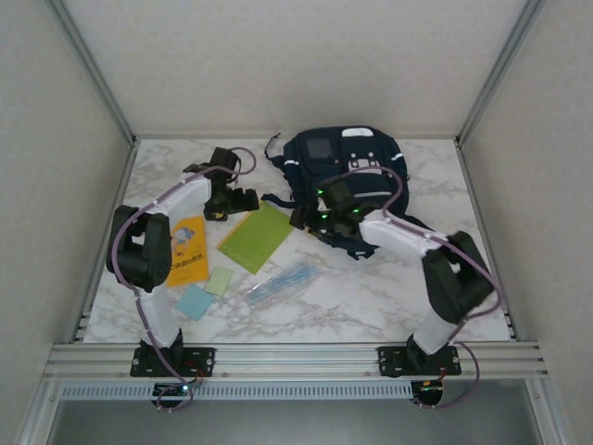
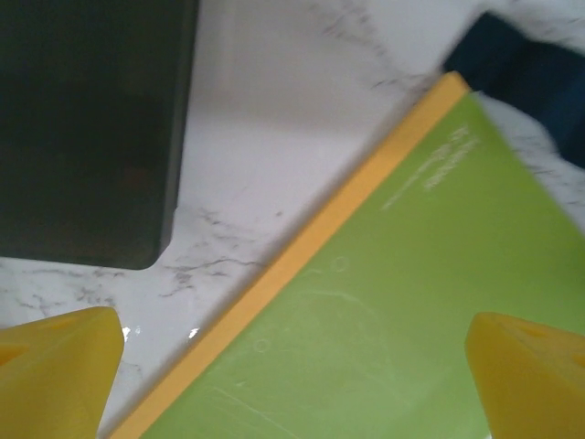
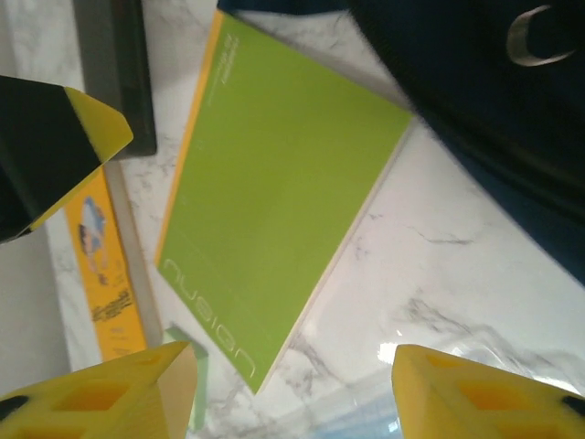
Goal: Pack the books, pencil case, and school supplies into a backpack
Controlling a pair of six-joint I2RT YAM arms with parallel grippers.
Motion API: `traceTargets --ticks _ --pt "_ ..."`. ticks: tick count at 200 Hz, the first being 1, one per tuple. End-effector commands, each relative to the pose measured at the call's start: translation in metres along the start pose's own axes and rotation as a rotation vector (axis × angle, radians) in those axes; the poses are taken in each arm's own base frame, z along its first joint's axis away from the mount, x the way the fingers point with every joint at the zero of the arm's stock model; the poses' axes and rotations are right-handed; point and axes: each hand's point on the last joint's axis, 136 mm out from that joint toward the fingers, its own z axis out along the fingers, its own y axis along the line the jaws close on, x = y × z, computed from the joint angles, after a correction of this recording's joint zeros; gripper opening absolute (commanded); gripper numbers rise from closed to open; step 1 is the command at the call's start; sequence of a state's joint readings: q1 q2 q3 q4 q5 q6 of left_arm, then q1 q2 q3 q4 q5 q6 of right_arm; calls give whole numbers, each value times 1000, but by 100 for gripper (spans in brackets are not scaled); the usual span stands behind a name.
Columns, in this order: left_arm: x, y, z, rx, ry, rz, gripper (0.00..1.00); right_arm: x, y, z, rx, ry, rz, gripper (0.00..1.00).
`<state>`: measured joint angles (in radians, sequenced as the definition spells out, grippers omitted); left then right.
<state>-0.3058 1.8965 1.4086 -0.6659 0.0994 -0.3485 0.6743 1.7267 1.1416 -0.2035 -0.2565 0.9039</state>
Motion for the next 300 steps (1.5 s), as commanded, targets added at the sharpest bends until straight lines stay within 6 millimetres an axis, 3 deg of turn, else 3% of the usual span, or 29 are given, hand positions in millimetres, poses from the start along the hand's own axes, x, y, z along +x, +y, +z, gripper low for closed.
traceTargets --ticks 1,25,70,109,130,155,203,230,266,300 --pt "-6 -1 9 55 -15 -51 96 -13 19 25 -27 -55 13 56" --pt "0 0 23 102 27 -76 95 -12 14 48 -9 -71 54 53" --pt "12 7 43 100 68 -88 94 -13 -9 66 85 -109 82 50" --pt "22 16 61 85 112 -117 93 -21 -6 83 79 -118 58 47" --pt "29 16 58 96 127 -127 92 -23 -5 95 75 -105 61 46" --pt "36 13 41 109 112 -130 92 -28 -1 105 65 -109 35 46" --pt "53 14 15 115 103 -155 92 -45 28 123 0 -105 -50 44" --pt "62 23 8 79 93 -176 93 -39 24 132 8 -63 -54 41" --pt "73 22 25 107 127 -212 88 -24 24 133 -43 -17 -36 34" --pt "78 17 40 105 138 -222 82 -17 40 119 -127 7 -51 28"
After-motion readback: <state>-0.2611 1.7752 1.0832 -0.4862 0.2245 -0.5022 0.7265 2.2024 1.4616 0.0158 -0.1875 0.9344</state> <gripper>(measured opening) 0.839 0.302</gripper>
